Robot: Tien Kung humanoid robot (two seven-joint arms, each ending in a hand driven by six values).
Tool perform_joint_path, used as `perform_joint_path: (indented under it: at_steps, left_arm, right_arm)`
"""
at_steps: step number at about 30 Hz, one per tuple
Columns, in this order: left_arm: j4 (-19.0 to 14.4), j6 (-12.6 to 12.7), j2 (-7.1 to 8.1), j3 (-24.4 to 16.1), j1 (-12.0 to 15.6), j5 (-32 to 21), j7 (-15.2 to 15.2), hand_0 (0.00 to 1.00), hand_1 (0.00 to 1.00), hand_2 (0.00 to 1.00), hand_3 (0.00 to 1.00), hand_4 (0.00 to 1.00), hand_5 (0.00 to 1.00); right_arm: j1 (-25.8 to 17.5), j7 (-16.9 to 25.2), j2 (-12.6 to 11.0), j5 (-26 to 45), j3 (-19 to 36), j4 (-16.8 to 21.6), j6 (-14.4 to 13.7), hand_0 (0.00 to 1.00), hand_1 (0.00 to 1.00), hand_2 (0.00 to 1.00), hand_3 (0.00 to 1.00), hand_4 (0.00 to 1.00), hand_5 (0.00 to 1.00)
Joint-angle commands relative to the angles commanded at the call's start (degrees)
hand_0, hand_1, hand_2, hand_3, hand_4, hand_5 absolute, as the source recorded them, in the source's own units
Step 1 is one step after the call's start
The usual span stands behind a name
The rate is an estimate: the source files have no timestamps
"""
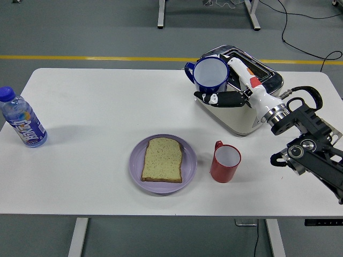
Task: Pick up the cup,pour liquid into bread,place the cup on the desk
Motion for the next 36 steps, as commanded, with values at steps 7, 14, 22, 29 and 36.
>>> perform_joint_path:
  at_steps: [7, 14, 22, 29, 36]
  left_arm:
    - [0.0, 0.0, -0.05, -0.1, 0.0, 0.0, 0.0, 0.690, 0.756, 0.773, 0.611, 0.396, 0.998]
    - [0.1, -0.1, -0.02, 0.1, 0.0, -0.1, 0.0, 0.690, 0.756, 0.773, 0.611, 0.396, 0.998]
    - [0.1, 0.0, -0.12, -0.2, 0.2, 0.1, 0.0, 0.690, 0.756, 0.773, 0.611, 0.396, 0.998]
    - [0.1, 0.2, -0.30, -0.9, 0.3, 1.2, 0.4, 0.690, 0.756, 0.773, 0.611, 0.396, 0.998]
    - [0.1, 0.2, -0.37, -1.6, 0.4, 2.3, 0.7, 0.690, 0.756, 0.773, 0.611, 0.396, 0.998]
  right_arm:
    - [-2.9, -2.6, -1.8, 3.3, 3.3, 2.9, 1.3, 0.504, 0.410, 0.518, 0.513, 0.641, 0.002]
    - [-7.1, -5.4, -3.0, 6.4, 8.6, 4.2, 2.2, 0.503, 0.409, 0.518, 0.513, 0.643, 0.002]
    - [-11.3, -7.7, -4.4, 4.9, 12.7, 4.1, 1.7, 0.497, 0.407, 0.518, 0.513, 0.655, 0.002]
    - [-17.1, -8.7, -3.8, 2.9, 18.7, 3.8, -1.0, 0.494, 0.405, 0.517, 0.512, 0.662, 0.002]
    - [-21.2, -8.4, -2.8, 2.2, 22.5, 2.7, -2.4, 0.495, 0.403, 0.517, 0.511, 0.660, 0.002]
